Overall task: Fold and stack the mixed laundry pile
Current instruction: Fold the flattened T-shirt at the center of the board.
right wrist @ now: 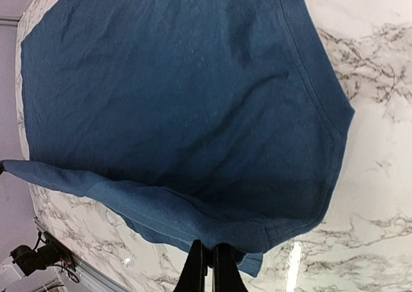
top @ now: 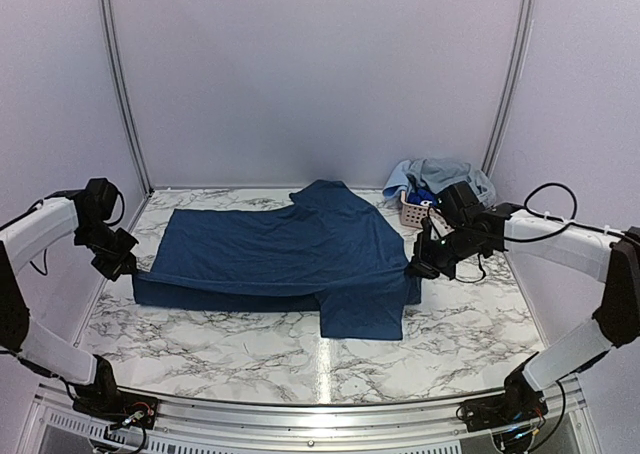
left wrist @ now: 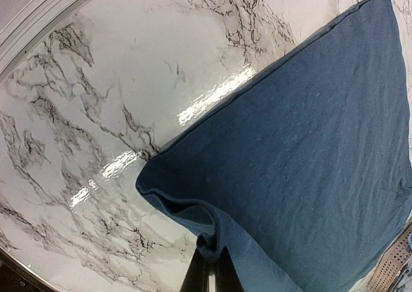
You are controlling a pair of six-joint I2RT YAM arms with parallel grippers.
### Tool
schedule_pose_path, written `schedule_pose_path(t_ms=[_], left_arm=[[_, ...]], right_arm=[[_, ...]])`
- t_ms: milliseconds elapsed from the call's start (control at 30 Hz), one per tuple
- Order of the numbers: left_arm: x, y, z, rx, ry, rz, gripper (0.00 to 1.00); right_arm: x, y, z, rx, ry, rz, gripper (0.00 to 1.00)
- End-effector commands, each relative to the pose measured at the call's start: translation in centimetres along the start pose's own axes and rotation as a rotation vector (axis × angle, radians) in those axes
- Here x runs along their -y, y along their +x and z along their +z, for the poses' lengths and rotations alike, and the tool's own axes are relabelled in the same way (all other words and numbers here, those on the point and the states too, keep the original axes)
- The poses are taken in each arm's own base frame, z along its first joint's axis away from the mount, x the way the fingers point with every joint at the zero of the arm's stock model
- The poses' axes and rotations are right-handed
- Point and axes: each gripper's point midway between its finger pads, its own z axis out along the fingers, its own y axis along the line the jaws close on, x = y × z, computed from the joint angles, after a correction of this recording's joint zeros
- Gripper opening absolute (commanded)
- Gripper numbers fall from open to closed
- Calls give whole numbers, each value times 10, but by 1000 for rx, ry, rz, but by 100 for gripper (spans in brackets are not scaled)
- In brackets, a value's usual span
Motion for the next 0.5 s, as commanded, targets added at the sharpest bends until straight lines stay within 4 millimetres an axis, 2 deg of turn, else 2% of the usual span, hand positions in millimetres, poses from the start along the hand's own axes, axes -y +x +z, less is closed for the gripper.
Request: schedule_pose_path(t_ms=[0, 467], left_arm=[[10, -13, 10, 28, 7, 10, 0], [13, -22, 47, 8, -36, 8, 0]], right_arm=[[-11, -27, 5, 22, -27, -45, 0], [-11, -54, 37, -11, -34, -53, 0]])
